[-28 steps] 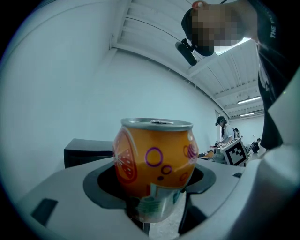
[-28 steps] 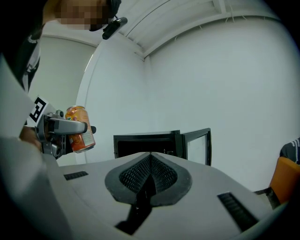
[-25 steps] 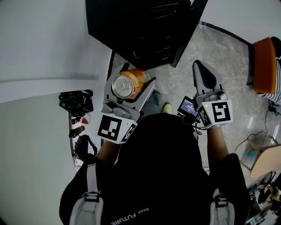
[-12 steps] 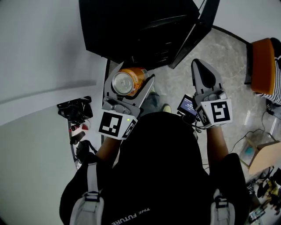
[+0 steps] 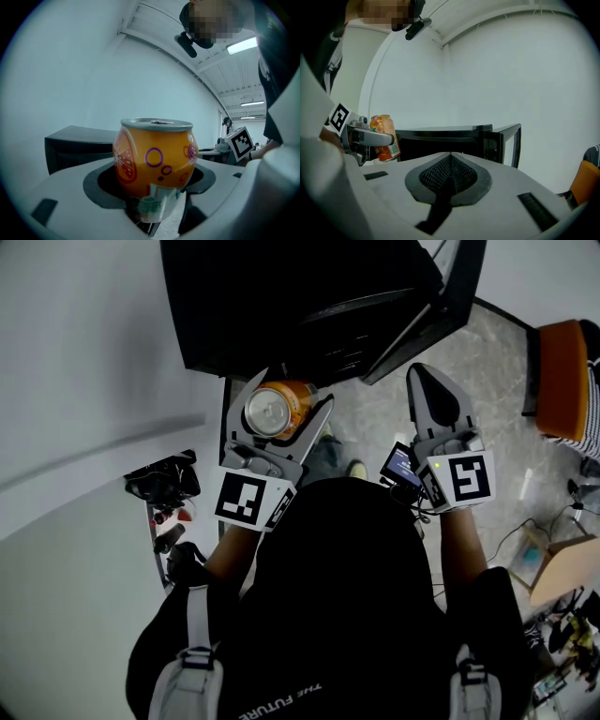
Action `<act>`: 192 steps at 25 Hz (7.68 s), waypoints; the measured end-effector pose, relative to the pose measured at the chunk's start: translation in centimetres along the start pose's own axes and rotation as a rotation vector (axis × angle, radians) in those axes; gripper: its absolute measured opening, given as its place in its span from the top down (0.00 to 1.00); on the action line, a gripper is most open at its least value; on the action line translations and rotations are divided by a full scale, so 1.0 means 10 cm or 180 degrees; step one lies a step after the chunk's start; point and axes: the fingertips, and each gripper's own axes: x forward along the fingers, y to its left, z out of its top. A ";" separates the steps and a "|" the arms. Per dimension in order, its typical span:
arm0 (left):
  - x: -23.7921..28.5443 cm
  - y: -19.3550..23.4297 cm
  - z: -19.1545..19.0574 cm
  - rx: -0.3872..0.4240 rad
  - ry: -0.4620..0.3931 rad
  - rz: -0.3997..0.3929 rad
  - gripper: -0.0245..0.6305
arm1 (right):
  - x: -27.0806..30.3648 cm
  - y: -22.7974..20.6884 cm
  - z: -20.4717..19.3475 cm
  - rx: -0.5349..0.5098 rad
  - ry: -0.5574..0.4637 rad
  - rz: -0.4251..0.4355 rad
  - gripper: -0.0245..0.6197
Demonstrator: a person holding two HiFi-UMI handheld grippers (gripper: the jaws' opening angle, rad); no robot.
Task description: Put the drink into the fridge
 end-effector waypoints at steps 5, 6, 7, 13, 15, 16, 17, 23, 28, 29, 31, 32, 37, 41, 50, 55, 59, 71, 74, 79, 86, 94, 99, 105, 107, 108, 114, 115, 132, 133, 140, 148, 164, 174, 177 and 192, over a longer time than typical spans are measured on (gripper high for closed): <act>0.07 0.12 -0.10 -0.0015 0.0055 -0.0019 0.44 | 0.12 0.03 -0.03 -0.0013 0.0038 -0.0013 0.94; 0.08 0.14 -0.12 -0.0016 0.0061 -0.0023 0.44 | 0.13 0.04 -0.05 -0.0016 0.0053 -0.0019 0.94; 0.09 0.16 -0.14 -0.0017 0.0070 -0.0031 0.44 | 0.15 0.04 -0.07 -0.0019 0.0068 -0.0025 0.94; 0.19 0.26 -0.29 -0.0049 0.0159 -0.0096 0.44 | 0.25 0.05 -0.10 -0.0003 0.0100 -0.0092 0.94; 0.24 0.29 -0.36 -0.0064 0.0188 -0.0126 0.44 | 0.28 0.06 -0.11 0.0010 0.0102 -0.0123 0.94; 0.27 0.31 -0.40 -0.0070 0.0205 -0.0144 0.44 | 0.29 0.06 -0.13 0.0019 0.0119 -0.0133 0.94; 0.29 0.32 -0.44 -0.0073 0.0222 -0.0164 0.44 | 0.31 0.07 -0.15 0.0027 0.0131 -0.0147 0.94; 0.43 0.42 -0.62 -0.0055 0.0310 -0.0268 0.44 | 0.38 0.08 -0.26 0.0044 0.0238 -0.0249 0.94; 0.57 0.49 -0.79 -0.0019 0.0409 -0.0307 0.44 | 0.49 0.10 -0.23 0.0130 0.0093 -0.0296 0.94; 0.61 0.51 -0.83 -0.0004 0.0425 -0.0306 0.44 | 0.51 0.09 -0.23 0.0145 0.0080 -0.0306 0.94; 0.68 0.54 -0.88 0.0016 0.0456 -0.0292 0.44 | 0.54 0.07 -0.26 0.0158 0.0132 -0.0324 0.94; 0.71 0.55 -0.91 0.0016 0.0468 -0.0285 0.44 | 0.55 0.06 -0.26 0.0154 0.0145 -0.0330 0.94; 0.75 0.57 -1.00 -0.0001 0.0502 -0.0300 0.44 | 0.54 0.07 -0.30 0.0158 0.0224 -0.0398 0.94; 0.79 0.56 -1.03 0.0005 0.0505 -0.0315 0.44 | 0.52 0.02 -0.31 0.0154 0.0208 -0.0429 0.94; 0.77 0.47 -1.04 0.0005 0.0525 -0.0270 0.44 | 0.44 0.02 -0.30 0.0095 0.0171 -0.0357 0.94; 0.73 0.45 -1.13 0.0004 0.0583 -0.0137 0.44 | 0.42 0.05 -0.33 0.0142 0.0180 -0.0220 0.94; 0.78 0.40 -1.15 0.0017 0.0624 -0.0043 0.44 | 0.44 -0.03 -0.38 0.0129 0.0267 -0.0108 0.94; 0.91 0.44 -1.30 0.0049 0.0675 0.0238 0.44 | 0.61 -0.06 -0.61 0.0128 0.0378 0.0282 0.94; 0.94 0.50 -1.34 0.0039 0.0663 0.0293 0.44 | 0.70 -0.07 -0.65 0.0152 0.0372 0.0315 0.94; 0.95 0.56 -1.43 0.0008 0.0671 0.0359 0.44 | 0.74 -0.03 -0.74 0.0151 0.0393 0.0400 0.94; 1.03 0.61 -1.68 -0.0081 0.0701 0.0425 0.44 | 0.87 0.00 -0.84 0.0072 0.0268 0.0481 0.94; 1.17 0.71 -1.99 -0.0038 0.0834 0.0463 0.44 | 0.89 -0.08 -0.99 0.0073 0.0340 0.0473 0.94; 1.25 0.77 -2.05 -0.0034 0.0813 0.0514 0.44 | 0.89 -0.08 -1.07 0.0083 0.0380 0.0497 0.94; 1.31 0.86 -2.22 -0.0042 0.0852 0.0586 0.44 | 0.95 -0.05 -1.12 0.0200 0.0370 0.0497 0.94; 1.35 0.88 -2.28 -0.0031 0.0868 0.0603 0.44 | 0.96 -0.04 -1.16 0.0202 0.0394 0.0529 0.94; 1.38 0.89 -2.32 -0.0018 0.0880 0.0612 0.44 | 0.96 -0.05 -1.17 0.0205 0.0399 0.0543 0.94; 1.56 1.04 -2.50 -0.0007 0.0967 0.0718 0.44 | 0.92 -0.08 -1.28 0.0289 0.0464 0.0582 0.94; 1.58 1.08 -2.52 -0.0005 0.0969 0.0739 0.44 | 0.92 -0.08 -1.30 0.0295 0.0474 0.0582 0.94; 1.86 1.65 -2.84 -0.0090 0.1142 0.0974 0.44 | 0.93 -0.13 -1.40 0.0319 0.0556 0.0475 0.94; 1.88 1.67 -2.85 -0.0097 0.1135 0.0980 0.44 | 0.93 -0.14 -1.40 0.0315 0.0561 0.0464 0.94; 1.92 1.72 -2.87 -0.0106 0.1046 0.0999 0.44 | 0.88 -0.14 -1.36 0.0283 0.0560 0.0413 0.94; 1.92 1.71 -2.86 -0.0101 0.1184 0.0977 0.43 | 0.83 -0.26 -1.20 0.0204 0.0499 0.0302 0.94; 1.36 1.35 -2.42 -0.0097 0.1122 0.1089 0.41 | 0.68 -0.34 -0.80 0.0107 0.0430 0.0381 0.94; 0.87 0.41 -1.69 0.0090 0.0875 0.0492 0.41 | 0.62 -0.41 -0.41 0.0056 0.0142 0.0396 0.94; 0.80 0.22 -1.25 0.0188 0.0561 0.0390 0.41 | 0.54 -0.39 -0.35 0.0066 0.0187 0.0454 0.94; 0.65 -0.52 0.16 0.0414 -0.0047 0.0377 0.64 | 0.17 -0.63 0.23 -0.0064 -0.0294 0.0378 0.94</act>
